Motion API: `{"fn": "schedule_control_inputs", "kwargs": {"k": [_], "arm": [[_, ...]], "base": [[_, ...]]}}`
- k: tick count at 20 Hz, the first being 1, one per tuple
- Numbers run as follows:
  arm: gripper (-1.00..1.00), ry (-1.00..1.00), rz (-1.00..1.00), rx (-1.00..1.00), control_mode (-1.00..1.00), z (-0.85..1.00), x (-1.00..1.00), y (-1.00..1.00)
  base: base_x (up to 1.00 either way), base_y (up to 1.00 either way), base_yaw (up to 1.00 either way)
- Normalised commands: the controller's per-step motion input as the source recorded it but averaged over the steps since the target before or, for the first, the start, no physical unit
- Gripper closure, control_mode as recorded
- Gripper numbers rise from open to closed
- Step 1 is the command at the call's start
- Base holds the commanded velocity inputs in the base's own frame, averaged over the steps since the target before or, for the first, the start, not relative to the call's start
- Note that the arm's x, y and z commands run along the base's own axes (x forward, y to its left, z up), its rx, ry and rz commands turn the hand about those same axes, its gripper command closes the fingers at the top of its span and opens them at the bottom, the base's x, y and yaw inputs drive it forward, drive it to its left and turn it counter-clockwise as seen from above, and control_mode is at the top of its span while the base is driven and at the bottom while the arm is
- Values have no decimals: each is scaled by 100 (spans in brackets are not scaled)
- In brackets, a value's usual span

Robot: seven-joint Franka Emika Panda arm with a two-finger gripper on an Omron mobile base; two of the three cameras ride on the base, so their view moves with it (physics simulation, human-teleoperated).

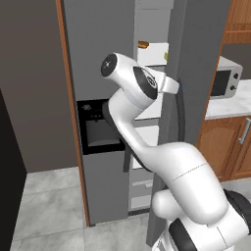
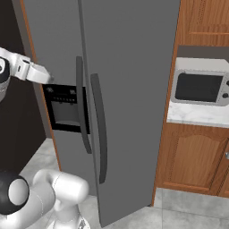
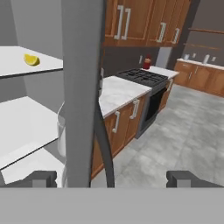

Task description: Take the lemon wedge from the fridge and place it on the plate with fish on the dining counter.

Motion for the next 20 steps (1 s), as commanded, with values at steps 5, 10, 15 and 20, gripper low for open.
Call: {"fn": "schedule_control_inputs", "kwargs": {"k": [5,10,15,20], "arm": [[-100,0,0,0,-100,-9,41,-9],[-100,0,0,-5,-100,-30,57,-13],[-100,0,0,-5,-100,-26,36,-2],[-100,3,0,-4,-100,-10,4,0]], "base": [[0,0,0],[0,0,0],[0,0,0],[0,0,0]]}}
